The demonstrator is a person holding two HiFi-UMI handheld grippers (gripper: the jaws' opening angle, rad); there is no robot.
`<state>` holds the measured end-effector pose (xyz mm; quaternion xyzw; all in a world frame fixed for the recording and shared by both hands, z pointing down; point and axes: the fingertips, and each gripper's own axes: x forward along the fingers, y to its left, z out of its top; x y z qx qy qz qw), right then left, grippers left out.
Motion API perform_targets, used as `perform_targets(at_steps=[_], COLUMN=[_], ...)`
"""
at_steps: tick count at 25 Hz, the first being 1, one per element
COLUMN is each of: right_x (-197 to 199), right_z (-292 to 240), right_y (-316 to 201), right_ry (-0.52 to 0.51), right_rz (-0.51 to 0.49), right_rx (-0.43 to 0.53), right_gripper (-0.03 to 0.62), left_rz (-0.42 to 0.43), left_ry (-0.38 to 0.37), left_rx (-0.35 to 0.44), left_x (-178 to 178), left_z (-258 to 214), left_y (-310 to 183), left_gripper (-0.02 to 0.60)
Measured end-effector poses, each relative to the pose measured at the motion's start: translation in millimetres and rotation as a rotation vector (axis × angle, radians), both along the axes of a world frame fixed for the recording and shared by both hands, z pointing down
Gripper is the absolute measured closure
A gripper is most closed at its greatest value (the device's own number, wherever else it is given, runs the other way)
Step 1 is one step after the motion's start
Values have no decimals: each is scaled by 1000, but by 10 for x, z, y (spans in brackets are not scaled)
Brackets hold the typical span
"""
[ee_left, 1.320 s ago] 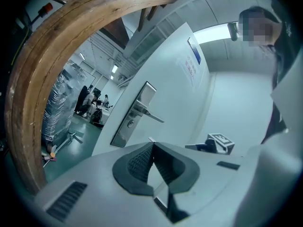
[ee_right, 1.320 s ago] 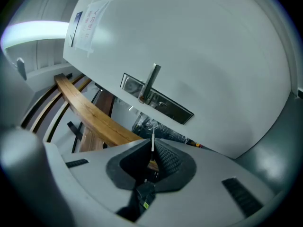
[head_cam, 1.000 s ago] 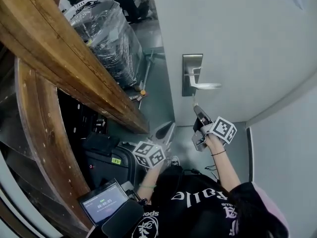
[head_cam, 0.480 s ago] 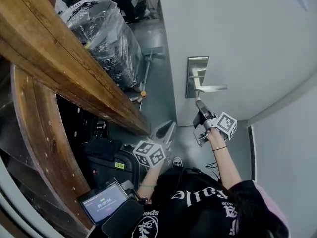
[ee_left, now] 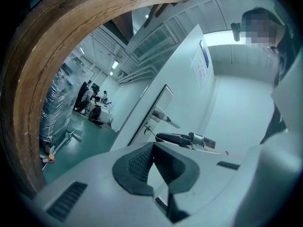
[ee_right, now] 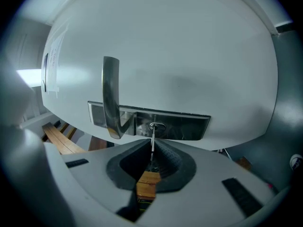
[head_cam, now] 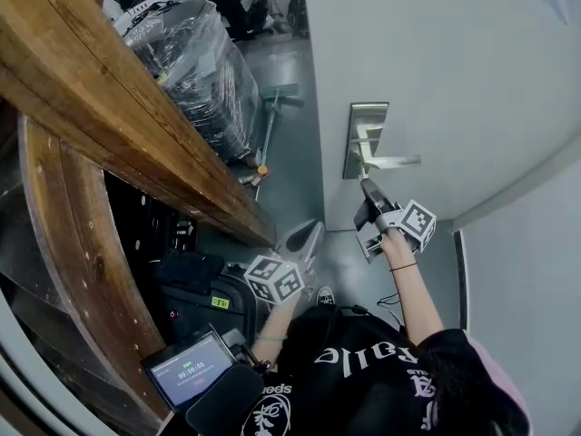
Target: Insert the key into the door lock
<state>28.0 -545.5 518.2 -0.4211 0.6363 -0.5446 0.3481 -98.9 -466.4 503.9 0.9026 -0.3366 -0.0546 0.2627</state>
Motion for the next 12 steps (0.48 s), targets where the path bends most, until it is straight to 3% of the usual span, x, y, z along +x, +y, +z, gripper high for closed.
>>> perform_targets(at_steps=[12], right_x=[62], right_z=[33], right_y=[-275], right_ry=[6], right_rz=[24], right_rx=[12], right_gripper=[557], left_rz=[-3], left_ry=[-3], left_rx=[1], left_x=[-73], left_z=[22], left_y=[-9], left_gripper=[577])
